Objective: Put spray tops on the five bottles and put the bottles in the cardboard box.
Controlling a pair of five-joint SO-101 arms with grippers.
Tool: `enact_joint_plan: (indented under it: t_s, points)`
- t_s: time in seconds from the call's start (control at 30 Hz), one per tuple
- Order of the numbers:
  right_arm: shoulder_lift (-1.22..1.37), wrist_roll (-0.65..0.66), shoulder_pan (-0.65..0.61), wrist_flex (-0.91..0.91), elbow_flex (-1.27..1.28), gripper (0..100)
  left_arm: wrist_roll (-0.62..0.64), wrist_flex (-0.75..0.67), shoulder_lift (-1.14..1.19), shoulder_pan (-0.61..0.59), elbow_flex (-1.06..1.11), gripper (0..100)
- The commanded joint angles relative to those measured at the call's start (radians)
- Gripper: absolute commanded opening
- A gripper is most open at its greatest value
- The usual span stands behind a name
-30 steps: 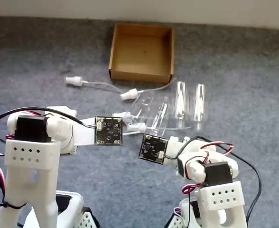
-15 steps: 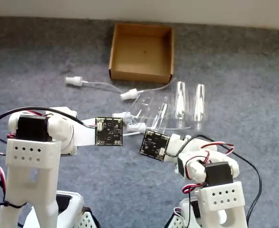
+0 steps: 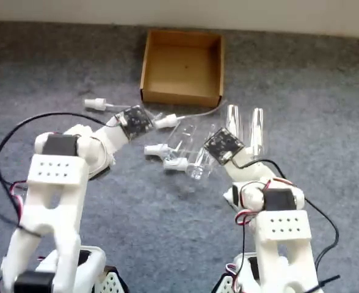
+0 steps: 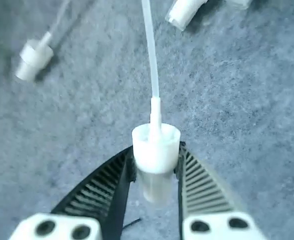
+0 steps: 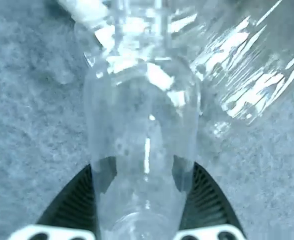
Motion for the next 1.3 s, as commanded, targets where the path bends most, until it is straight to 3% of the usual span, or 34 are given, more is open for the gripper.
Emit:
enact_joint_plan:
  t_s: [0.0, 0.27, 0.5, 0.7, 0.83, 1.27]
  points:
    - [0.053, 0.006, 0.048, -0.015, -0.018, 0.5, 0.104, -0.071, 0.182, -0.071, 0.019, 0]
    - [-0.088, 0.235, -0.071, 0.096, -0.019, 0.5, -0.252, 0.133, 0.242, -0.162, -0.139, 0]
    - [-0.11, 0.451, -0.189, 0.177, -0.088, 0.5, -0.655, 0.488, 0.028, -0.113, -0.334, 0]
    - [-0.041, 0.499, -0.223, 0.22, -0.199, 0.5, -0.821, 0.489, -0.105, -0.051, -0.246, 0]
    - [-0.012, 0.525, -0.222, 0.228, -0.216, 0.5, -0.884, 0.489, -0.107, -0.033, -0.18, 0]
    - [-0.134, 0.528, -0.168, 0.228, -0.205, 0.5, -0.882, 0.489, -0.107, 0.061, -0.168, 0]
